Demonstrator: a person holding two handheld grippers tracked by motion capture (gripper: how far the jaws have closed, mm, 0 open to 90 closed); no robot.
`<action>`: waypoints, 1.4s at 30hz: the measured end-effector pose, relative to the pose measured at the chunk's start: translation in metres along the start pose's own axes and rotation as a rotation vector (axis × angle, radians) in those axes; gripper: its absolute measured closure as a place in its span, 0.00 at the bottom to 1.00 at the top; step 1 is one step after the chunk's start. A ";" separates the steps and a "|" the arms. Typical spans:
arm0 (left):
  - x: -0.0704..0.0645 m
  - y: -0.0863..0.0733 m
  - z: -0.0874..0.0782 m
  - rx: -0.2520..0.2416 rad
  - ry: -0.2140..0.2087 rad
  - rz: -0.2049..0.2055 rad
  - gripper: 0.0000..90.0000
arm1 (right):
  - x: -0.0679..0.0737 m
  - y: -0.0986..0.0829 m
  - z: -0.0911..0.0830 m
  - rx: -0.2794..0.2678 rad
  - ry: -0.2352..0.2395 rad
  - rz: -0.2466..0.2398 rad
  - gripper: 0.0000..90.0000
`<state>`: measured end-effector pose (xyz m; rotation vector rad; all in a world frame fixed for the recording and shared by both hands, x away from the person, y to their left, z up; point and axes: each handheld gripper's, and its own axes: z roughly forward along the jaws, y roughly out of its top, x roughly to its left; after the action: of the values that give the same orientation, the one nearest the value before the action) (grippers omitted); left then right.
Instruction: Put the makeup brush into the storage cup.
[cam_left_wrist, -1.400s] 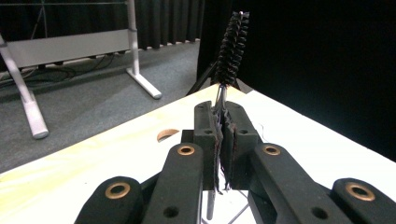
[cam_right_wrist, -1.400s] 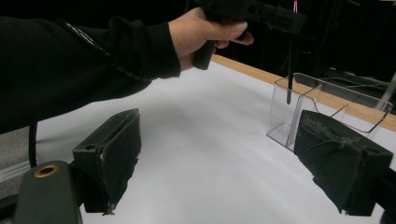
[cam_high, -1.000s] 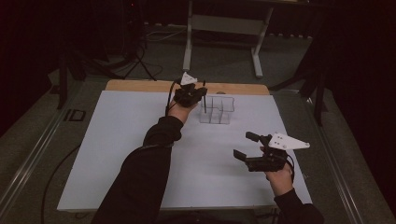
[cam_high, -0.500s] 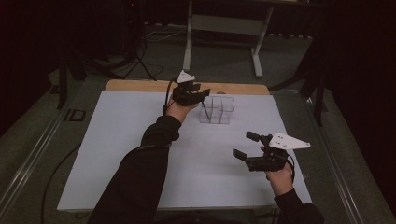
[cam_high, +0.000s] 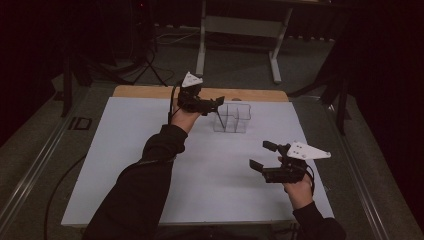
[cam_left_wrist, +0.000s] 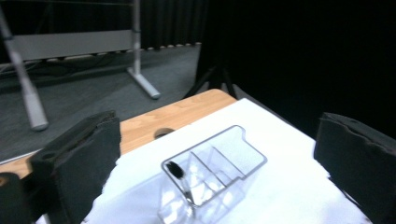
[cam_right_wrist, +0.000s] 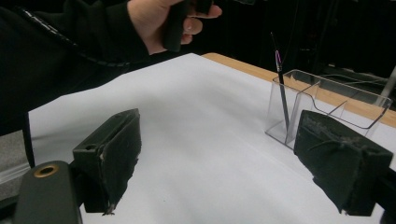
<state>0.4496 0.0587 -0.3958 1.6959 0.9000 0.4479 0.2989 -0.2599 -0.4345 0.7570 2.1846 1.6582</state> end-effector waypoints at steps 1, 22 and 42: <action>-0.001 -0.001 -0.002 -0.015 0.000 0.008 0.01 | 0.000 0.000 0.000 0.002 -0.002 0.000 0.16; 0.000 -0.017 -0.098 -0.073 -0.059 0.087 0.00 | 0.002 -0.001 0.004 0.018 -0.003 -0.007 0.16; -0.016 -0.058 -0.142 -0.103 -0.133 0.103 0.00 | 0.002 -0.001 0.007 0.022 -0.002 -0.008 0.16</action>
<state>0.3214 0.1441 -0.4021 1.6620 0.6840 0.4371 0.3006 -0.2531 -0.4372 0.7538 2.2050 1.6313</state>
